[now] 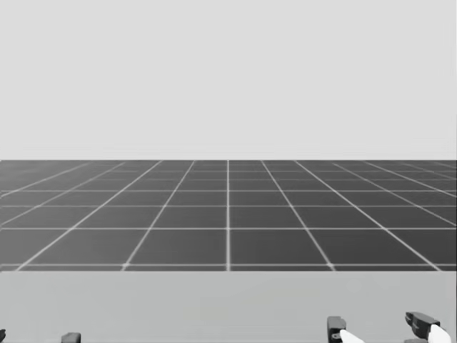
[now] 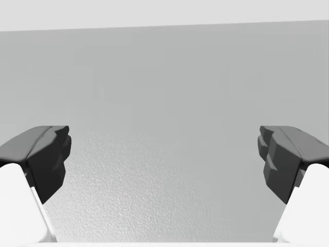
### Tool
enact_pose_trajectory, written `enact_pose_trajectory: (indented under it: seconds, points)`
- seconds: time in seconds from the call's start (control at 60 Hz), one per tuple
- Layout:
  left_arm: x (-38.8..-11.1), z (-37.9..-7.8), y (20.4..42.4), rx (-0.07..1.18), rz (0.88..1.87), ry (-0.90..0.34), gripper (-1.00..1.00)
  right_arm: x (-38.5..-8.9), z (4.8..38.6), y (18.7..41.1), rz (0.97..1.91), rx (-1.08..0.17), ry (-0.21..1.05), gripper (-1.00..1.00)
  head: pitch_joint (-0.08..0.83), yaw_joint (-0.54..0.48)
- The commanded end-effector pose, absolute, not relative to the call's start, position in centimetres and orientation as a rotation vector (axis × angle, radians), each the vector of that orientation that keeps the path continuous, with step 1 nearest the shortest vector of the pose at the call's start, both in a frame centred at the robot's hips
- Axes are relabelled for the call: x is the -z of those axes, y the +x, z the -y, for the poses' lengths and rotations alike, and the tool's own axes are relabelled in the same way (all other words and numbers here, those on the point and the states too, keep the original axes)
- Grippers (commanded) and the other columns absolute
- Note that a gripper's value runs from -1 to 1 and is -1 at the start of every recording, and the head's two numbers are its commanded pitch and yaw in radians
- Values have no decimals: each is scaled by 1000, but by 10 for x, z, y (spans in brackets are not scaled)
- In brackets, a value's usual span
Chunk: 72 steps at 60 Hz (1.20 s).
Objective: Lift the gelatin box off the table.
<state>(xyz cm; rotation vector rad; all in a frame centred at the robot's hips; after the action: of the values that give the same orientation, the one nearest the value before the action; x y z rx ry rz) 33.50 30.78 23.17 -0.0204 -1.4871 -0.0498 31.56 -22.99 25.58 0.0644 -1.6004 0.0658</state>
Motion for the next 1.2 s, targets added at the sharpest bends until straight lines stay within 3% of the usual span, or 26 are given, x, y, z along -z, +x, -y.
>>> enact_pose_trajectory:
  seconds: [0.017, 0.15, 0.633, 0.933, 1.2]
  points:
    - [-232, -308, 335, 48, 1488, -21, -1000, -254, 227, 314, 1613, -21, 72, -1000, 19, -2]
    - [-233, -308, 335, 44, 1492, -18, -1000, -257, 230, 316, 1640, -6, 49, -1000, 75, -3]
    - [-234, -311, 335, 44, 1499, -13, -1000, -256, 232, 317, 1637, -17, -4, -1000, 455, 62]
    - [-234, -311, 335, 49, 1495, -14, -1000, -255, 231, 317, 1631, -37, -8, -1000, 621, 275]
    - [-235, -309, 334, 53, 1501, -22, -1000, -255, 230, 317, 1624, -37, 2, -1000, 665, 390]
